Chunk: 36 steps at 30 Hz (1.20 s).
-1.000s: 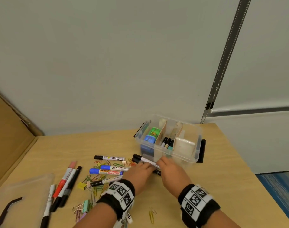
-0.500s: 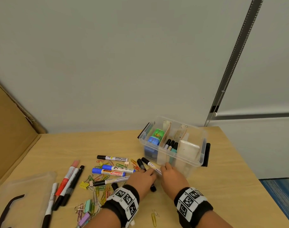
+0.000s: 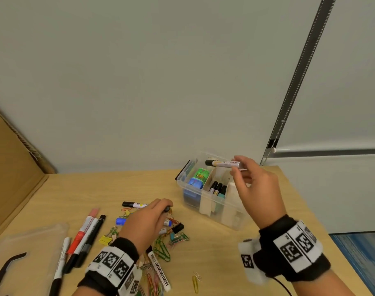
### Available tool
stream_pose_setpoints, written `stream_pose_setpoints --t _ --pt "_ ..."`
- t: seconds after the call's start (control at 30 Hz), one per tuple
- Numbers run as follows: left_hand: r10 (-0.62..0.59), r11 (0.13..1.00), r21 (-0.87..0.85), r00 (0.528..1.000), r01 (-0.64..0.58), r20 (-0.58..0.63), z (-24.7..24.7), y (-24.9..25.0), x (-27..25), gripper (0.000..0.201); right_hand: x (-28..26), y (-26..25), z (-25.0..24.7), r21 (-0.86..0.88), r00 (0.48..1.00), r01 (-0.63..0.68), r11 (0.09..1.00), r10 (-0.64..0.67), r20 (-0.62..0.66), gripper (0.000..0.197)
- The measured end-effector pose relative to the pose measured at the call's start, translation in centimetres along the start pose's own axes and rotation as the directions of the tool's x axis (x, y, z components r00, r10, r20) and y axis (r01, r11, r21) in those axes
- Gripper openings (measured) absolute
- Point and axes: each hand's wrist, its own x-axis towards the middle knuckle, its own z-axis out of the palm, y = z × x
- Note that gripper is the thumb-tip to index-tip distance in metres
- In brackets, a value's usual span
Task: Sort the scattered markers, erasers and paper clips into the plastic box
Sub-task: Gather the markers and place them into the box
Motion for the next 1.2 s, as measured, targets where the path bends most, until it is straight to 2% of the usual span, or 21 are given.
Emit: stream_pose_setpoints --t 0.07,0.13,0.23,0.33,0.37,0.43,0.47,0.5,0.57,0.6,0.63,0.7,0.77,0.87,1.03,1.13,1.2 --pt "-0.016 0.999 -0.029 0.999 0.015 -0.037 -0.4 -0.3 -0.4 0.024 0.9 0.5 1.2 -0.145 0.997 -0.022 0.989 0.032 0.068 0.03" --pt "-0.035 0.998 -0.054 0.998 0.032 -0.055 -0.5 -0.4 -0.7 0.023 1.6 1.1 2.8 -0.321 0.976 -0.001 0.947 0.071 0.206 0.028" --pt "-0.049 0.996 -0.078 0.997 0.045 -0.06 -0.4 -0.5 -0.9 0.028 2.3 1.4 5.0 -0.587 0.918 0.132 0.799 0.125 0.376 0.022" --pt "-0.033 0.995 -0.1 0.997 0.026 -0.071 -0.3 -0.6 -1.3 0.037 2.8 1.7 6.5 -0.75 0.812 0.267 0.606 0.278 0.514 0.025" --pt "-0.025 0.995 -0.103 0.997 0.018 -0.076 -0.4 -0.7 -1.5 0.038 2.8 1.9 6.8 -0.763 0.772 0.279 0.583 0.337 0.539 0.028" --pt "-0.021 0.995 -0.101 0.996 0.012 -0.086 -0.4 -1.0 -1.7 0.036 3.0 2.6 6.9 -0.74 0.715 0.248 0.626 0.397 0.575 0.037" --pt "-0.024 0.995 -0.101 0.996 0.015 -0.089 -0.4 -1.1 -1.8 0.035 2.9 3.0 6.6 -0.709 0.714 0.208 0.674 0.39 0.581 0.041" --pt "-0.027 0.994 -0.104 0.995 0.017 -0.093 -0.4 -1.2 -1.9 0.035 2.8 3.5 6.1 -0.666 0.74 0.152 0.731 0.362 0.567 0.043" --pt "-0.043 0.992 -0.123 0.993 0.029 -0.114 -0.5 -1.2 -2.2 0.036 2.3 4.7 4.9 -0.56 0.841 0.019 0.828 0.29 0.456 0.043" --pt "-0.055 0.989 -0.143 0.989 0.036 -0.134 -0.5 -1.2 -2.3 0.036 1.8 5.4 4.3 -0.524 0.889 -0.042 0.851 0.271 0.368 0.041" --pt "-0.068 0.984 -0.173 0.984 0.039 -0.164 -0.7 -1.1 -2.5 0.036 1.2 6.1 3.8 -0.51 0.914 -0.101 0.854 0.282 0.291 0.041" --pt "-0.092 0.969 -0.247 0.967 0.031 -0.238 -1.1 -0.5 -2.6 0.037 -0.1 7.4 3.0 -0.518 0.896 -0.213 0.828 0.377 0.234 0.048" --pt "-0.089 0.949 -0.315 0.948 -0.012 -0.306 -1.4 0.7 -2.2 0.039 -1.4 8.6 3.1 -0.505 0.855 -0.285 0.815 0.455 0.251 0.056" --pt "-0.023 0.937 -0.337 0.942 -0.097 -0.334 -1.6 4.3 -0.2 0.041 -2.3 9.6 3.9 -0.358 0.854 -0.35 0.866 0.452 0.257 0.06" --pt "0.068 0.995 -0.053 0.978 -0.08 -0.197 -0.2 9.6 5.6 0.034 -2.7 10.0 4.4 -0.291 0.867 -0.379 0.879 0.447 0.221 0.063" --pt "0.126 0.985 0.125 0.99 -0.117 -0.066 1.0 11.4 8.9 0.028 -2.7 10.0 4.4 -0.299 0.873 -0.366 0.881 0.436 0.219 0.063" --pt "0.089 0.958 0.27 0.994 -0.101 0.055 1.9 11.9 10.9 0.025 -2.6 10.0 4.4 -0.301 0.876 -0.358 0.884 0.43 0.219 0.064"
